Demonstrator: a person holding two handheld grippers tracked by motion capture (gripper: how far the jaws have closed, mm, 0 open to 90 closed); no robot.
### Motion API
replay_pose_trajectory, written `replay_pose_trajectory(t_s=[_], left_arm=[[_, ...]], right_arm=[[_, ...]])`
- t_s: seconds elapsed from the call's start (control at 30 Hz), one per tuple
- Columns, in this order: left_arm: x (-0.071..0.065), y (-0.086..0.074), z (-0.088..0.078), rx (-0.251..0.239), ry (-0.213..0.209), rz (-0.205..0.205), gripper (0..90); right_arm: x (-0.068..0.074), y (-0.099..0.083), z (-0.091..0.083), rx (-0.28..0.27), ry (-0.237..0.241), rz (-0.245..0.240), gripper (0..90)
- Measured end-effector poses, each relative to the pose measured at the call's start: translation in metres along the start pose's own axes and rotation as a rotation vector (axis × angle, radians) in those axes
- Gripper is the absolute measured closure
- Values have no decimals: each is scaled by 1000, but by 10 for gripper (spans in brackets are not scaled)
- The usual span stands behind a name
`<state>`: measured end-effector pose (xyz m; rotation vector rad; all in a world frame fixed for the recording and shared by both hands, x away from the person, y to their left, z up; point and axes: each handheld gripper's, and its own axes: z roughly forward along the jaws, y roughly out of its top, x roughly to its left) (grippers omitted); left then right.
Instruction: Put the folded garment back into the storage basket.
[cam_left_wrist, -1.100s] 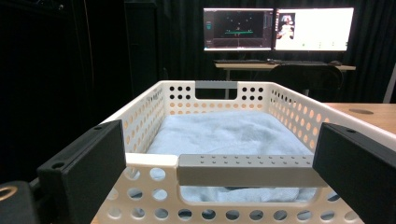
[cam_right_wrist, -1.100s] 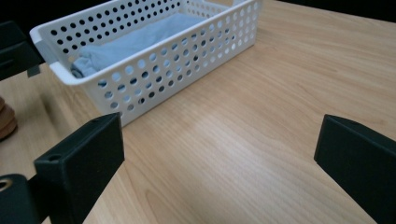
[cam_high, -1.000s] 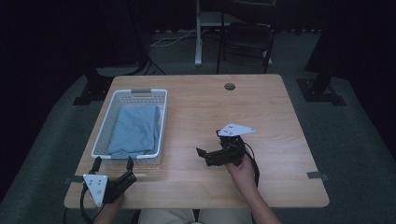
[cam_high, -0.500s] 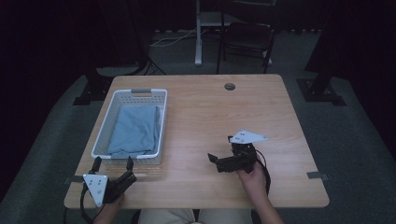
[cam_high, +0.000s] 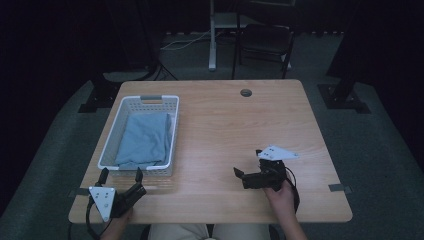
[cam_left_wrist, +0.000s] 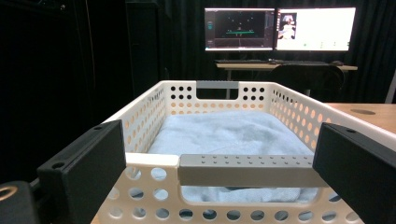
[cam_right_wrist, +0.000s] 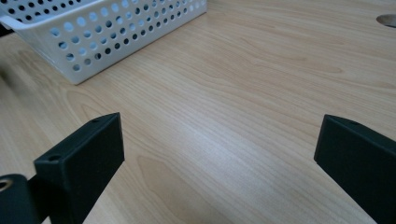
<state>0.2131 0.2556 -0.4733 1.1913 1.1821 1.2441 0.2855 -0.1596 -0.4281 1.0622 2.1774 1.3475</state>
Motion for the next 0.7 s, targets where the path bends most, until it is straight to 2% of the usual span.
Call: replay_pose_trajectory(t_s=[0.27, 0.4, 0.53, 0.7], left_arm=[[0, 0, 0, 0, 1, 0, 39], [0, 0, 0, 0, 1, 0, 39], [0, 0, 0, 1, 1, 1, 39], [0, 0, 0, 2, 1, 1, 39]], right_arm=[[-5, -11, -2, 22, -14, 14, 15], [-4, -10, -4, 4, -8, 18, 15], [-4, -11, -5, 9, -12, 22, 15], [-2, -11, -5, 5, -32, 3, 15]])
